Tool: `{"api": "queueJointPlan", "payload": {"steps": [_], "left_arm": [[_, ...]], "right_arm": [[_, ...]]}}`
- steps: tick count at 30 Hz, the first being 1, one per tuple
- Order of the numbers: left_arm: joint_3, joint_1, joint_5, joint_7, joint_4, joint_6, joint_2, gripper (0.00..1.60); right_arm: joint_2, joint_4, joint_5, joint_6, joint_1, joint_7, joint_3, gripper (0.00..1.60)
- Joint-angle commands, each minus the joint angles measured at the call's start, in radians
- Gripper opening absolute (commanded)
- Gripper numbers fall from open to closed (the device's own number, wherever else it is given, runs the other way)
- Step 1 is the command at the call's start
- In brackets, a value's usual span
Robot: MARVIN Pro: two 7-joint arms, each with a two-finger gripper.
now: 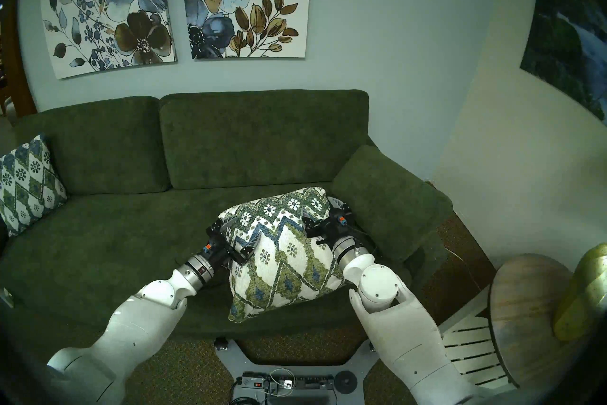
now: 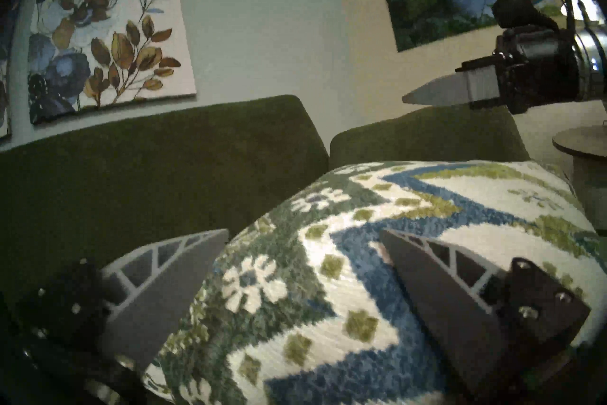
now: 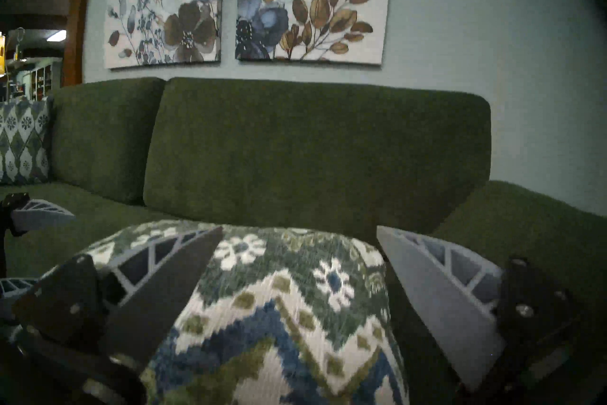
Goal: Fluff a cushion
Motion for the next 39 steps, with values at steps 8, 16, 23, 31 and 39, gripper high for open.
{"api": "queueJointPlan", "payload": {"steps": [8, 16, 23, 31, 39], "left_arm": [[-0.078, 0.053, -0.024, -0.019, -0.201, -0.152, 0.098, 1.6], [-0.12, 0.104, -0.04, -0.028, -0.315, -0.172, 0.135, 1.6], [-0.118, 0.207, -0.065, -0.032, -0.384, -0.172, 0.159, 1.6], [-0.086, 0.21, -0.049, 0.0, -0.278, -0.129, 0.085, 1.6], [-0.025, 0.119, -0.001, 0.031, -0.113, -0.02, 0.013, 1.6]], "right_arm": [[0.017, -0.208, 0.017, -0.06, -0.024, 0.017, 0.022, 1.6], [0.032, -0.313, 0.035, -0.075, -0.072, 0.031, 0.035, 1.6], [0.07, -0.361, 0.054, -0.024, -0.175, 0.044, 0.024, 1.6], [0.044, -0.211, 0.041, 0.131, -0.178, 0.025, 0.01, 1.6], [0.027, -0.047, 0.035, 0.224, -0.138, 0.005, -0.002, 1.6]]}}
